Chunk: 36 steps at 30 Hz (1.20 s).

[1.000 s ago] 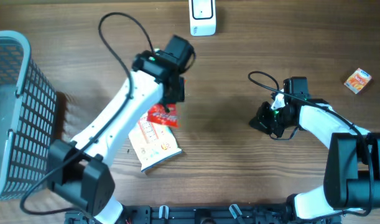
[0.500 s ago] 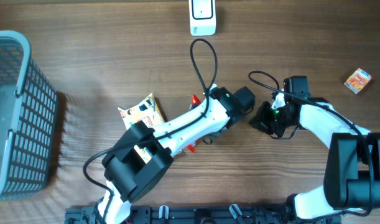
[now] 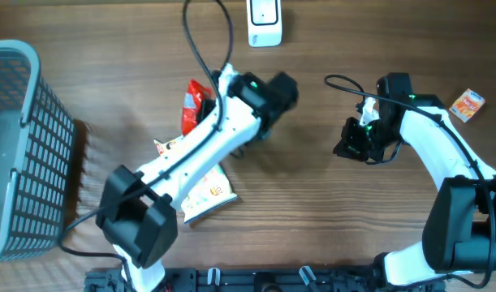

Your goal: Scan the item barcode

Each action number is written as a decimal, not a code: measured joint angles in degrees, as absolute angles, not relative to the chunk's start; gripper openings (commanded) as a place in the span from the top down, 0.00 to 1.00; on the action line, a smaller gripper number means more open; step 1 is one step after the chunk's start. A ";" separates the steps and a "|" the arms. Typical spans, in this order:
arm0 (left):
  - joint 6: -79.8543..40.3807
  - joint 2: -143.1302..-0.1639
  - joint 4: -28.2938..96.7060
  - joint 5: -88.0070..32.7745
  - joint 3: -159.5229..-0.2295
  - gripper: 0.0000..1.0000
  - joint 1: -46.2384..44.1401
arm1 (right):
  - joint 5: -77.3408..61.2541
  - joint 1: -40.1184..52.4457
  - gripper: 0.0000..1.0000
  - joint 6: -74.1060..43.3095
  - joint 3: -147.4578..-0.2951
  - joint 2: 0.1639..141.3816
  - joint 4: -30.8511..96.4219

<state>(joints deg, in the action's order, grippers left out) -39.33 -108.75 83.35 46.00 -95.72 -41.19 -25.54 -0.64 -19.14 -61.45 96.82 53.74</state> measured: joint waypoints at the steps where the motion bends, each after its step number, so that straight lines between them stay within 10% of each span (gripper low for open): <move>1: -39.31 -109.23 82.83 46.46 -95.72 0.96 -40.71 | -25.21 -0.64 0.89 -19.14 -61.45 96.82 53.76; 10: -39.51 -127.48 78.00 48.31 -95.59 0.86 -48.12 | -23.90 -1.06 0.96 -17.30 -61.54 96.82 56.86; 22: -41.32 -126.41 71.07 20.10 -97.17 0.61 -55.53 | -24.45 -15.44 0.78 -10.59 -69.17 86.21 68.01; 26: -41.78 -111.68 71.42 16.64 -98.45 0.00 -48.86 | -29.56 -15.42 0.96 -7.70 -69.17 86.17 67.85; 31: -42.37 -87.24 79.64 16.86 -100.73 0.00 -24.80 | -46.09 -9.17 0.96 -4.29 -68.25 85.97 56.12; 36: -42.37 -87.07 87.57 14.20 -99.72 0.00 -10.28 | -42.83 20.56 0.96 -19.92 -66.48 87.90 29.45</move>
<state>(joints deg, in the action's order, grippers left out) -42.37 -87.07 87.57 14.20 -99.72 -10.28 -42.83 20.56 -19.92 -66.48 87.90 29.45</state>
